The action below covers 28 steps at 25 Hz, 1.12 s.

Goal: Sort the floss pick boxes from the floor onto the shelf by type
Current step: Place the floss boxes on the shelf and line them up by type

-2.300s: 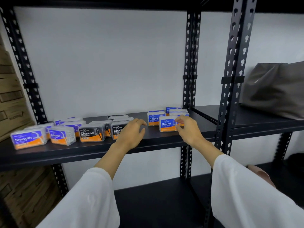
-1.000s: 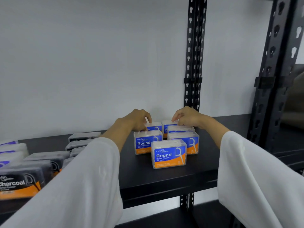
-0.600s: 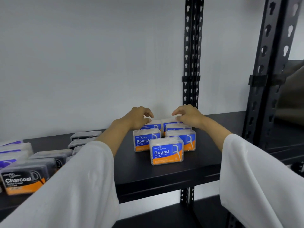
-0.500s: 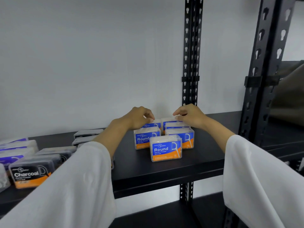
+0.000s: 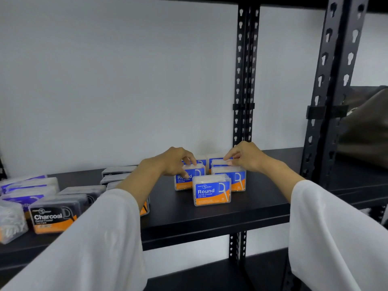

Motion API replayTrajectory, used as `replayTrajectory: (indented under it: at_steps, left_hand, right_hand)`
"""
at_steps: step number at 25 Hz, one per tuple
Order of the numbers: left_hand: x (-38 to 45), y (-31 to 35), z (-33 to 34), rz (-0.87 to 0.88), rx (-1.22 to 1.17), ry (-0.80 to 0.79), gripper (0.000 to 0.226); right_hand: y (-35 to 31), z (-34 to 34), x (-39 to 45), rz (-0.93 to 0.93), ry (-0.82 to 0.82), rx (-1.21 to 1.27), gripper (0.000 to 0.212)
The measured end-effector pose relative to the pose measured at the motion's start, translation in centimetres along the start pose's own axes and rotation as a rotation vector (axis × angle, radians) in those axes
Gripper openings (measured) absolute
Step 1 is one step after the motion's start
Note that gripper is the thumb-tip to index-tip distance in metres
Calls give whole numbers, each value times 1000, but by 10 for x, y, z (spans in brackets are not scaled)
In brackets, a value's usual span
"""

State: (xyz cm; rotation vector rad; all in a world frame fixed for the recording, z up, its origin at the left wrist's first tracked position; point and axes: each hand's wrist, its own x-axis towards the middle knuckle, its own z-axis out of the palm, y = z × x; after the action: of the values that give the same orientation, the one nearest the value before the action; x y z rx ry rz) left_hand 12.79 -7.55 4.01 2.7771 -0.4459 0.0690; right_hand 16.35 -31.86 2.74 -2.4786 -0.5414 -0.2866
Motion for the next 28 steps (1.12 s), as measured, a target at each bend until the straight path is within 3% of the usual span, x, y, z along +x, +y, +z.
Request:
replayTrajectory:
  at_steps: [9,17,24,28]
  left_hand:
    - [19,-5,14,65,-2,109,38]
    - [26,-9,18,65,-40,162,39]
    - [31,-13,19,65,-87,145,39]
    - [32,-19,12,46,-113,179,44]
  right_hand:
    - [6,3,12,-79,-3,-87,22]
    - [1,-5,24,-91,-158,-101,27]
    - [6,4,32,-92,-105,-30,21]
    - [11,-2,34,-71,-56,92,32]
